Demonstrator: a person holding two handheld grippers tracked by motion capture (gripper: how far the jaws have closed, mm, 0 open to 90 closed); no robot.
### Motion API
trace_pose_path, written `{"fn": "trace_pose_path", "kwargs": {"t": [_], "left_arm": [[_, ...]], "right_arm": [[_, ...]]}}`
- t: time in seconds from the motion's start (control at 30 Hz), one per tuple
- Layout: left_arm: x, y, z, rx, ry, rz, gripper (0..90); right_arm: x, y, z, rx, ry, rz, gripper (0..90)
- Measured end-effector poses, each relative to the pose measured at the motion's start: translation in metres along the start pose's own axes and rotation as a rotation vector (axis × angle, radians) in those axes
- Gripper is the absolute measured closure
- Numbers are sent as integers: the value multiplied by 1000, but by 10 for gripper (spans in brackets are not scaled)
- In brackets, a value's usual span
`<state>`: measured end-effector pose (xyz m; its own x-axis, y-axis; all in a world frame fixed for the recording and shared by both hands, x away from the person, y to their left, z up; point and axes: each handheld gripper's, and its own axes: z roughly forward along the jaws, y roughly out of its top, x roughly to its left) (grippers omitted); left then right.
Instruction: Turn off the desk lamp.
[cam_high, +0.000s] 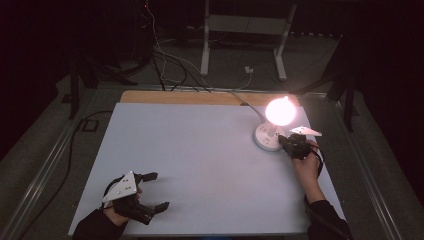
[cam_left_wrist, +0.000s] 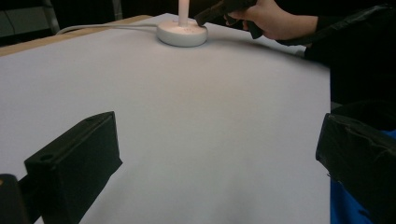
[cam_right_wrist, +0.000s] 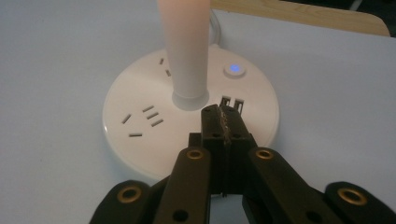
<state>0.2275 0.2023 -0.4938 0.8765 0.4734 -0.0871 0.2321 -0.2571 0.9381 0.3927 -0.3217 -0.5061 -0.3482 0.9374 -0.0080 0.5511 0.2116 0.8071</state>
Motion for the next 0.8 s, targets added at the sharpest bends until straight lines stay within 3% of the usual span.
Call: {"fn": "trace_pose_path", "kwargs": {"t": [0.43, 0.8], "left_arm": [[0, 0, 0, -2, -3, -4, 4], [0, 0, 0, -1, -4, -3, 4]], "right_arm": [[-10, 14, -31, -85, -4, 40, 900], [-10, 14, -31, -97, -8, 44, 900]]}}
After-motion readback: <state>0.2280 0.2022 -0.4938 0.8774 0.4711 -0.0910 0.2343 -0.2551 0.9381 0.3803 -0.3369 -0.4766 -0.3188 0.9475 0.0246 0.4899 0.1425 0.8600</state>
